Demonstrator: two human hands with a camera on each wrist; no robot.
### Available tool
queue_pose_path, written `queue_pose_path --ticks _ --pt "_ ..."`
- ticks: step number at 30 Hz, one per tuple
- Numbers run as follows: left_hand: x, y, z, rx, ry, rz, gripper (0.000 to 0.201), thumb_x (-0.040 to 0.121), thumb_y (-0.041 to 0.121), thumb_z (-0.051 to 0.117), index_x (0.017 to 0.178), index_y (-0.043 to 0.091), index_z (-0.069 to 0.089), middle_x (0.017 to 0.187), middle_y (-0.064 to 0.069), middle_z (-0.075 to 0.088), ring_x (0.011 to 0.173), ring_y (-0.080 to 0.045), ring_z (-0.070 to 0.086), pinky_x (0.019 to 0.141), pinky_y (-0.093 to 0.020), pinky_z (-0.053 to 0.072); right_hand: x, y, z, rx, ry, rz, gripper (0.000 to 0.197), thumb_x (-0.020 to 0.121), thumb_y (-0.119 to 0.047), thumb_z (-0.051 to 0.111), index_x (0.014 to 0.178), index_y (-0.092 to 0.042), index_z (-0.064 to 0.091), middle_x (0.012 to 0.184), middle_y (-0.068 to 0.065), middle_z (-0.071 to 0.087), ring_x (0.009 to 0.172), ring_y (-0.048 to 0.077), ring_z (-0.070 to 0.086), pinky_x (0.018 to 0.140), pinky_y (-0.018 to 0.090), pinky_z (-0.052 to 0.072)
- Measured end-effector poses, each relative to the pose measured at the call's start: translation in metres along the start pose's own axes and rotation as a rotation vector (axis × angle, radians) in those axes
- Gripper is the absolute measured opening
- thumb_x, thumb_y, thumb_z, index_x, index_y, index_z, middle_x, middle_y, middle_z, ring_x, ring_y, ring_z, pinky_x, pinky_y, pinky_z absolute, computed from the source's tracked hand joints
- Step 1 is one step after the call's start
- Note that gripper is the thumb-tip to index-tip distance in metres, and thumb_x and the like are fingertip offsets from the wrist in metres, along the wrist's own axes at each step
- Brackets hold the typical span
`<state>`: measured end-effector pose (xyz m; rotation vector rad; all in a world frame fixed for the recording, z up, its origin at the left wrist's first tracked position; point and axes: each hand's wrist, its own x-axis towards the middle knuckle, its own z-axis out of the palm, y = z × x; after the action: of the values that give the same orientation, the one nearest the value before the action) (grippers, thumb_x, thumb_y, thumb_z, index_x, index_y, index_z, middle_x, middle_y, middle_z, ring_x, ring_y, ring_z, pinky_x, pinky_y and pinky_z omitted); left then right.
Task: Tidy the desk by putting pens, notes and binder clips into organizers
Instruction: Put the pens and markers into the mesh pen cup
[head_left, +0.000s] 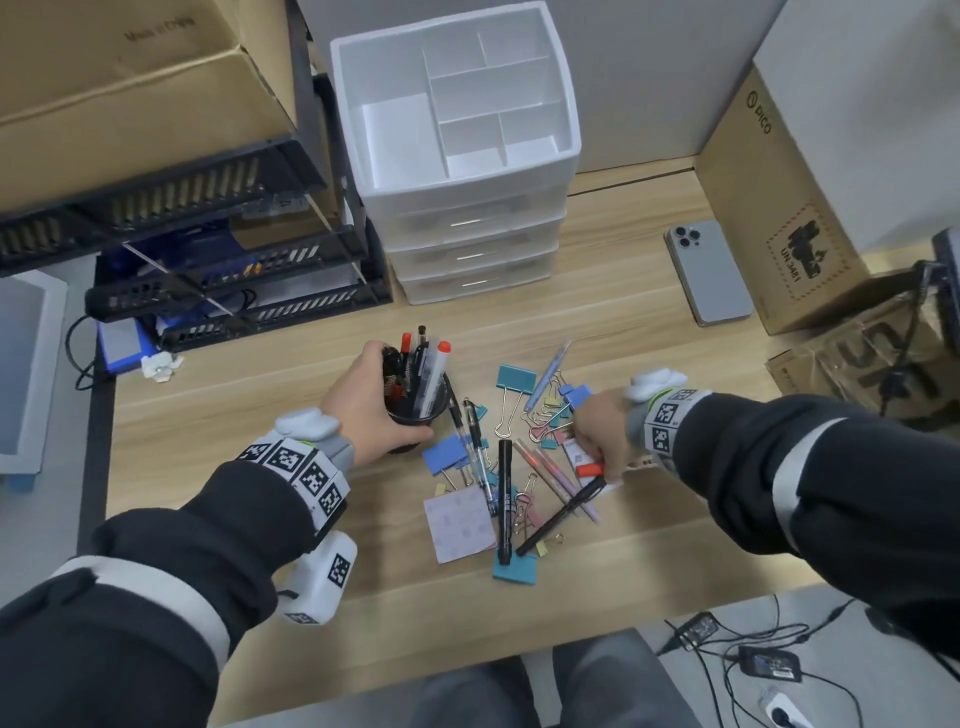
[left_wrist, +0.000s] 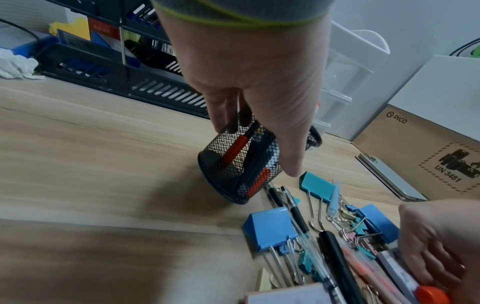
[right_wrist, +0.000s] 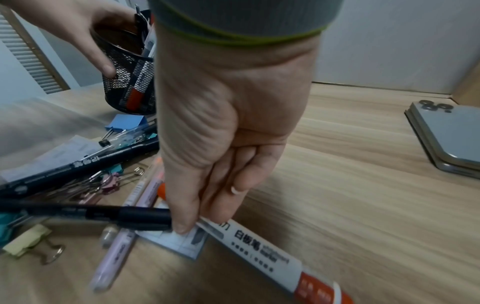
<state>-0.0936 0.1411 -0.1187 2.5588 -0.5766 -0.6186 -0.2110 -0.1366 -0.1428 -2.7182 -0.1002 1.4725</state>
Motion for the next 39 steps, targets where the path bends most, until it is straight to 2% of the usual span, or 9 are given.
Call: queue_pose_path --ticks 5,9,13,17,21,26,28,34,39 --pt "0.012 -0.003 -0.003 0.069 0.026 0.032 0.088 0.051 0.050 0.092 0.115 0.027 0.036 0.103 0.008 0.059 0.088 -0.014 0.055 0.069 -0.033 0.049 0.004 0.005 -0.007 -0.024 0.023 -0.035 0.021 0.079 -0.028 0.075 0.094 -0.014 0.074 0.067 -0.008 0.057 0.058 0.009 0.049 0.048 0.017 0.035" --pt "0.019 -0.004 -0.004 0.167 0.067 0.048 0.095 0.049 0.061 0.086 0.125 0.027 0.040 0.109 0.001 0.062 0.101 -0.021 0.052 0.077 -0.037 0.051 0.010 0.013 -0.011 0.149 0.168 0.000 0.020 0.080 -0.031 0.072 0.069 -0.027 0.056 0.069 -0.012 0.058 0.066 0.012 0.058 0.054 0.021 0.042" --pt "0.022 -0.003 -0.001 0.082 0.101 0.063 0.088 0.056 0.053 0.087 0.127 0.027 0.042 0.110 0.003 0.063 0.105 -0.021 0.047 0.079 -0.037 0.048 0.021 0.010 -0.015 0.232 0.291 0.020 0.016 0.084 -0.042 0.066 0.089 -0.027 0.066 0.075 -0.009 0.064 0.069 0.012 0.063 0.063 0.025 0.053" --pt "0.028 -0.006 0.003 0.034 0.128 0.066 0.087 0.058 0.050 0.086 0.130 0.027 0.044 0.116 0.004 0.062 0.108 -0.022 0.048 0.083 -0.035 0.047 0.030 0.009 -0.027 0.372 0.395 -0.050 0.018 0.097 -0.030 0.050 0.110 -0.022 0.058 0.087 -0.004 0.062 0.079 0.018 0.062 0.070 0.031 0.052" --pt "0.036 -0.009 0.005 0.000 0.135 0.068 0.088 0.058 0.047 0.088 0.132 0.025 0.045 0.123 0.004 0.060 0.114 -0.023 0.049 0.089 -0.036 0.046 0.050 0.012 -0.031 0.522 0.552 0.146 0.022 0.100 -0.040 0.049 0.096 -0.019 0.053 0.081 0.000 0.062 0.073 0.021 0.061 0.066 0.032 0.048" --pt "0.042 -0.012 0.009 -0.039 0.151 0.077 0.088 0.056 0.047 0.088 0.130 0.027 0.046 0.123 0.006 0.060 0.114 -0.022 0.052 0.092 -0.037 0.047 0.065 0.012 -0.043 0.527 0.428 0.398 0.040 0.099 -0.049 0.048 0.081 -0.015 0.060 0.076 0.003 0.065 0.069 0.021 0.063 0.067 0.032 0.052" --pt "0.043 -0.012 0.010 -0.032 0.144 0.083 0.090 0.055 0.048 0.088 0.131 0.028 0.045 0.125 0.006 0.060 0.115 -0.022 0.053 0.093 -0.039 0.048 0.070 0.012 -0.044 0.560 0.389 0.432 0.034 0.096 -0.044 0.053 0.089 -0.013 0.064 0.082 0.005 0.069 0.079 0.023 0.068 0.072 0.032 0.053" --pt "0.043 -0.009 0.010 -0.011 0.134 0.088 0.091 0.055 0.048 0.088 0.132 0.031 0.043 0.126 0.006 0.060 0.115 -0.024 0.053 0.092 -0.039 0.048 0.074 0.011 -0.046 0.661 0.384 0.480 0.022 0.083 -0.035 0.064 0.089 -0.013 0.063 0.077 0.003 0.067 0.071 0.019 0.064 0.071 0.030 0.055" --pt "0.044 -0.006 0.010 0.014 0.114 0.073 0.092 0.054 0.054 0.086 0.131 0.035 0.041 0.124 0.009 0.061 0.112 -0.023 0.054 0.090 -0.039 0.050 0.071 0.010 -0.047 0.926 0.515 0.463 0.029 0.089 -0.039 0.056 0.088 -0.010 0.059 0.076 0.006 0.066 0.068 0.022 0.063 0.068 0.030 0.052"
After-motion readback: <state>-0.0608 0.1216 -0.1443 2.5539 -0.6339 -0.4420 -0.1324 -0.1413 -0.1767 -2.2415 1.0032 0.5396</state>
